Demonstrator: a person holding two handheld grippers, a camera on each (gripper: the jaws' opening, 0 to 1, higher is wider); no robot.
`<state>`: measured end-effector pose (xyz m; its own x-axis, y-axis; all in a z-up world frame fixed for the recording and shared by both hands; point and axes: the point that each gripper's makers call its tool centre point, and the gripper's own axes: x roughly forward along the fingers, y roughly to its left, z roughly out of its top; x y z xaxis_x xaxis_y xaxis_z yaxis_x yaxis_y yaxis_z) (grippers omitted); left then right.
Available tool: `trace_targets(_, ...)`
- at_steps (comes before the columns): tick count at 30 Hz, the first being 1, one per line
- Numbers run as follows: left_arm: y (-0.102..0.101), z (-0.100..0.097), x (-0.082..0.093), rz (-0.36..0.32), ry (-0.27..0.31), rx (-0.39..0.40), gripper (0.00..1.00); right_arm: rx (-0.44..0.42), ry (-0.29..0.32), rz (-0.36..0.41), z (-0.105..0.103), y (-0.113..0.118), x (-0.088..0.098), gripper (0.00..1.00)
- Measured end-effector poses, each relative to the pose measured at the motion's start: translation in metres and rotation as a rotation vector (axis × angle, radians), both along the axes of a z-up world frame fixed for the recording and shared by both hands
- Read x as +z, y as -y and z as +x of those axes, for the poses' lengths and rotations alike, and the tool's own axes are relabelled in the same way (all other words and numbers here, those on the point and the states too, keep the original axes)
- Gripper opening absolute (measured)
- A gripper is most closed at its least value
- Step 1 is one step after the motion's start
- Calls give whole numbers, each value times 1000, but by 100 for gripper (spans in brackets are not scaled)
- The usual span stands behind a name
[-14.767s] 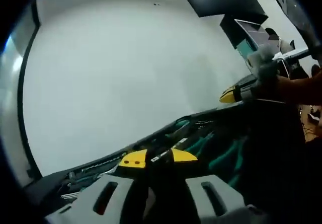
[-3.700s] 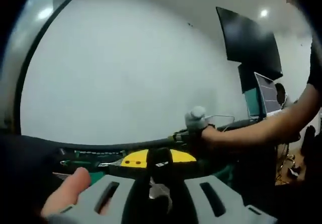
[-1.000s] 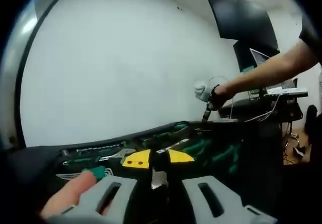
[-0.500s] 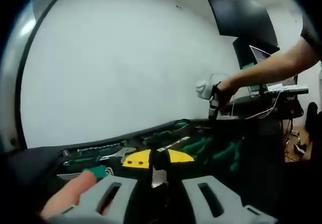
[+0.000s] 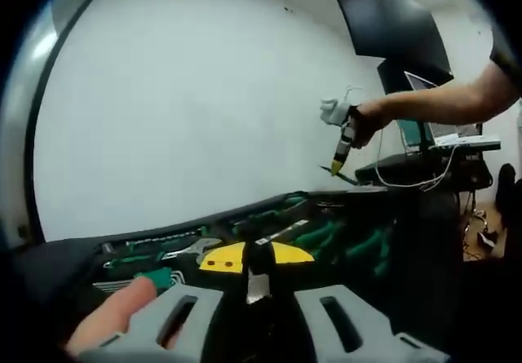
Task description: Pick up the tools and put them into their designated positions in the toolbox.
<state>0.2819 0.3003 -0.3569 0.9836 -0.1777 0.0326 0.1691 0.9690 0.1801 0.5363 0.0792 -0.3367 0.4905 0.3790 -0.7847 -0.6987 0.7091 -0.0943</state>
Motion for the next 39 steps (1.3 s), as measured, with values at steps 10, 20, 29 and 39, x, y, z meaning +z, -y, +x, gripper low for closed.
trace_targets(10,0,1,0,-2,-1,0,12,328,-146,-176,-105,-84,-36,9)
trace_targets(20,-1,0,3,-23,10,-12,10,293,-232,-248,-118,-106,-68,10)
trace_targets(29,0,2,3,-22,12,-18,10,522,-146,-205,-121,-98,-55,19)
trace_targets(39,1,3,2,-21,11,-19,10,730,-54,-384,-124,-17,-65,0)
